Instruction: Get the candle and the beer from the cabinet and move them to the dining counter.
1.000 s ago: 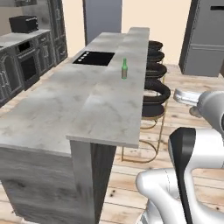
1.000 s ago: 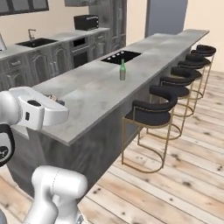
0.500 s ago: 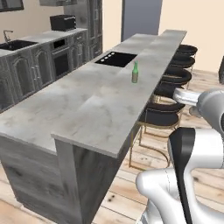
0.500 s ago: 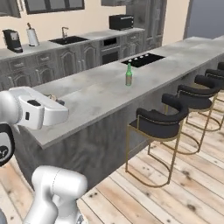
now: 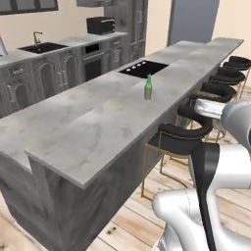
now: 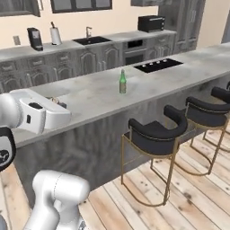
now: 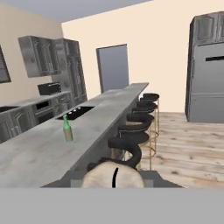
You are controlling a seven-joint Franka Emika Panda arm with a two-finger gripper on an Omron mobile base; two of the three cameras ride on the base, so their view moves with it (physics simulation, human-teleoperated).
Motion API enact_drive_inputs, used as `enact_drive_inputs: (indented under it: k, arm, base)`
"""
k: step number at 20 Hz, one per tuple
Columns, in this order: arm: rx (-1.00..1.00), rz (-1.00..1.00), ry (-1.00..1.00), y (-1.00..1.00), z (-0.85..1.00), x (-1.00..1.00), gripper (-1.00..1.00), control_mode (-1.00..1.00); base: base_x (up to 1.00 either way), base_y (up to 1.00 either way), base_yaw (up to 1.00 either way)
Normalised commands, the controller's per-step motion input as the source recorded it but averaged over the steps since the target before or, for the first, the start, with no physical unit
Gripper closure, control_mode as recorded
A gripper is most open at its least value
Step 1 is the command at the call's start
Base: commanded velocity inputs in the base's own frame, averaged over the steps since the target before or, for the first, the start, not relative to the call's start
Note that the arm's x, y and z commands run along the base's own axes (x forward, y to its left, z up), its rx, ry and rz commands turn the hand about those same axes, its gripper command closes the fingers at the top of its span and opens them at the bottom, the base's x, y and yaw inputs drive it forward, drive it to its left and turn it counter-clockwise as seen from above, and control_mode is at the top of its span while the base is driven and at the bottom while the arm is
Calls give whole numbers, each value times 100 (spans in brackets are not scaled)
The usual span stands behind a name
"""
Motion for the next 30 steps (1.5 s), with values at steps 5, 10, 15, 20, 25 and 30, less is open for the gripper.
enact_drive_inputs:
  k: [5, 10, 15, 20, 25, 30]
  arm:
    - [0, 0, 0, 0, 0, 0, 100, 100]
    - [0, 0, 0, 0, 0, 0, 100, 100]
    - [0, 0, 0, 0, 0, 0, 100, 100]
    - [0, 0, 0, 0, 0, 0, 100, 100]
    - [0, 0, 0, 0, 0, 0, 100, 100]
    - [0, 0, 0, 0, 0, 0, 100, 100]
  base:
    - [25, -88, 37]
    - [20, -91, 36]
    - [13, -96, 35]
    - [7, -98, 34]
    - [7, -99, 35]
    - [11, -96, 36]
